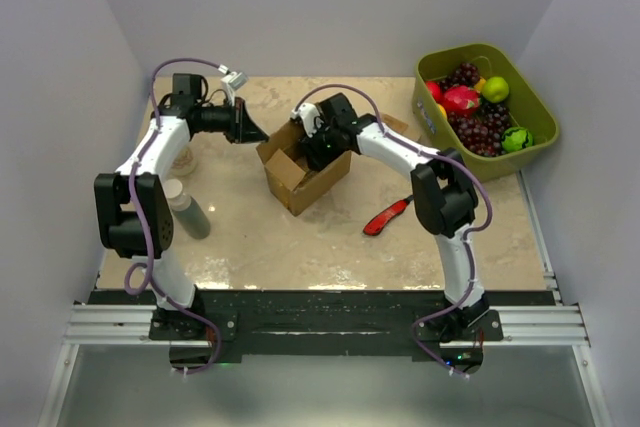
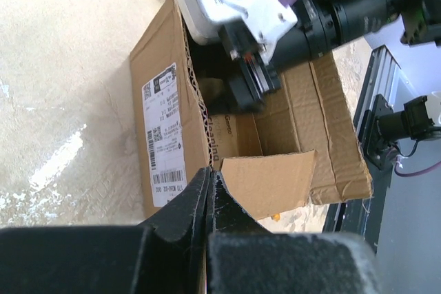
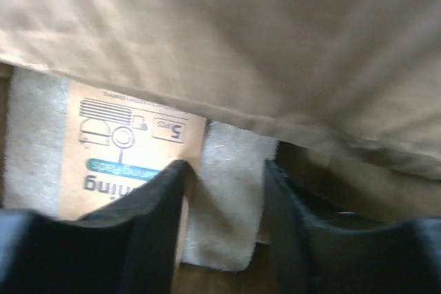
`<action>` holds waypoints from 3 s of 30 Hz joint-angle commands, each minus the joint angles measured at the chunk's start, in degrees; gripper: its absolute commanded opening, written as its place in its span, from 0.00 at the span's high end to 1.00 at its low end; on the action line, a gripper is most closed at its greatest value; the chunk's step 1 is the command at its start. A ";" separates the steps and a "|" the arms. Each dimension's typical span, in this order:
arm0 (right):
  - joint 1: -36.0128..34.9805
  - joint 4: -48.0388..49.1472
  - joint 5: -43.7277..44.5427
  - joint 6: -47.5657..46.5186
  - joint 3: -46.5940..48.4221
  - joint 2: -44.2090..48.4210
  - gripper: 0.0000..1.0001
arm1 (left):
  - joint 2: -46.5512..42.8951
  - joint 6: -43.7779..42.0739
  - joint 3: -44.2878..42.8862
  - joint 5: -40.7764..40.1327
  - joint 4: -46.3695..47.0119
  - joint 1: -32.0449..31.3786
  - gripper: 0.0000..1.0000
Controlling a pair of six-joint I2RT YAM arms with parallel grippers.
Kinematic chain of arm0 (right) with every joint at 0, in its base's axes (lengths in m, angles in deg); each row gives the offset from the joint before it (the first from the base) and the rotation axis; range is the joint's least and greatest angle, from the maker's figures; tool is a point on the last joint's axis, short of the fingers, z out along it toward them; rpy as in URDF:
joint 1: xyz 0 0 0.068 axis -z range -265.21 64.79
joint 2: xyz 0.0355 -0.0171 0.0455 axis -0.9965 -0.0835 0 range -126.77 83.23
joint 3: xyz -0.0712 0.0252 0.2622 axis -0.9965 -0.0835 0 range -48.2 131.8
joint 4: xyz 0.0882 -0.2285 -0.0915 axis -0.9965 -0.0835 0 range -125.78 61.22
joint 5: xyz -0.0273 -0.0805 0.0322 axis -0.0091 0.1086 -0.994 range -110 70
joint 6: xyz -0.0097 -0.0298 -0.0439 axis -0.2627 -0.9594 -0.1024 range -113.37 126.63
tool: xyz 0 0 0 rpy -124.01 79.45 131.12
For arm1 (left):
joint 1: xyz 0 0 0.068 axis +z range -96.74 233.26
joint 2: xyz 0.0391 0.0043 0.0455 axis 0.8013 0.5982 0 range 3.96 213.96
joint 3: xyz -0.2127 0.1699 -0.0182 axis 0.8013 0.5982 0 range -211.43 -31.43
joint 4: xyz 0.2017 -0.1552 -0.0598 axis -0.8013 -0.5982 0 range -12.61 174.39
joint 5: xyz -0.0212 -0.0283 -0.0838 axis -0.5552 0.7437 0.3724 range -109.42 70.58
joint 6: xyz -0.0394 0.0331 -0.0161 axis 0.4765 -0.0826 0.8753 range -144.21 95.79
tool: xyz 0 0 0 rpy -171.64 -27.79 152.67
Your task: Unpack the express box
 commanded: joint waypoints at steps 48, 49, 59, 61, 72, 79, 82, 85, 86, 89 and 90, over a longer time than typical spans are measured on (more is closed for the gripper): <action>-4.41 5.14 13.38 8.87 -12.54 10.39 0.01 | -6.80 37.58 17.39 9.85 34.30 0.44 1.00; -4.41 5.58 13.02 8.79 -11.66 8.47 0.01 | -5.92 36.88 17.13 9.85 33.07 0.62 1.00; -3.27 1.46 8.20 8.43 -8.75 -0.69 0.14 | -0.02 35.81 15.99 9.94 31.30 0.97 1.00; -1.87 0.05 2.25 7.30 -9.98 -1.21 0.18 | 0.51 35.81 15.37 9.94 31.56 2.46 1.00; 0.86 -2.34 -6.94 5.18 -9.36 -2.90 1.00 | 0.33 36.17 15.28 9.15 33.41 2.91 1.00; 0.86 3.64 -4.47 3.42 -7.35 9.67 1.00 | 0.16 34.59 13.44 7.75 32.27 2.91 1.00; 0.69 5.67 -5.52 2.64 -5.78 13.80 1.00 | 0.60 34.15 11.69 7.39 32.09 2.91 1.00; 0.25 5.67 -7.19 2.11 -4.89 16.44 1.00 | 0.77 33.88 10.98 7.13 32.00 2.91 1.00; 0.16 5.85 -7.54 2.02 -4.89 17.14 1.00 | 0.86 33.71 10.98 7.13 31.83 2.91 1.00; -0.45 5.59 -8.34 1.40 -4.36 19.17 1.00 | 0.51 31.78 10.80 6.43 29.90 2.91 1.00; -0.63 5.24 -8.16 1.31 -4.10 20.13 1.00 | 0.33 31.42 10.80 6.08 29.55 2.82 1.00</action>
